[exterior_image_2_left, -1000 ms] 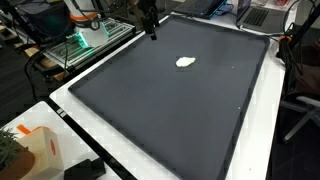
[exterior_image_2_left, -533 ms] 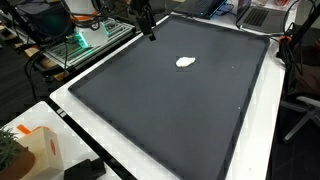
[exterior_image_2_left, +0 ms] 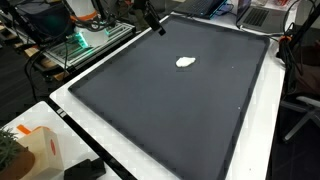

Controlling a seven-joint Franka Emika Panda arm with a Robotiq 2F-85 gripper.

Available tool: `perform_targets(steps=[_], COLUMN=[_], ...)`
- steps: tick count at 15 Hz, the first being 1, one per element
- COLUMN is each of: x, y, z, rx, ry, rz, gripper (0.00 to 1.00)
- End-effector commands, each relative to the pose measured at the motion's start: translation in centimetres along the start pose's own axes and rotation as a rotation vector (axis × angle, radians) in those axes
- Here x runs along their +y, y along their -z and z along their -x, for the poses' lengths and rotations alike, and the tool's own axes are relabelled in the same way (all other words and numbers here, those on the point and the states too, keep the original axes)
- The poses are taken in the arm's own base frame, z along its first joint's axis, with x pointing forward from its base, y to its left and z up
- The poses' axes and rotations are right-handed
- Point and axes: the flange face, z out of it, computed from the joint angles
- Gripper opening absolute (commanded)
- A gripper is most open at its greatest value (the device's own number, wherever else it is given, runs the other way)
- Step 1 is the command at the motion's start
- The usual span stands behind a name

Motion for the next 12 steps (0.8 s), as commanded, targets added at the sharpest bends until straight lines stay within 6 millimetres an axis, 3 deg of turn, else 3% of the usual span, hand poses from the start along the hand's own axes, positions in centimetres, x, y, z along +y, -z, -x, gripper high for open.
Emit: perform_targets(steps=[1, 12], x=[1.2, 1.9], y=[0.3, -0.9], z=[1.9, 2.7], rx=[0.163, 0.175], ry=[0.056, 0.109], rz=[-0.078, -0.068], gripper=[1.00, 1.00])
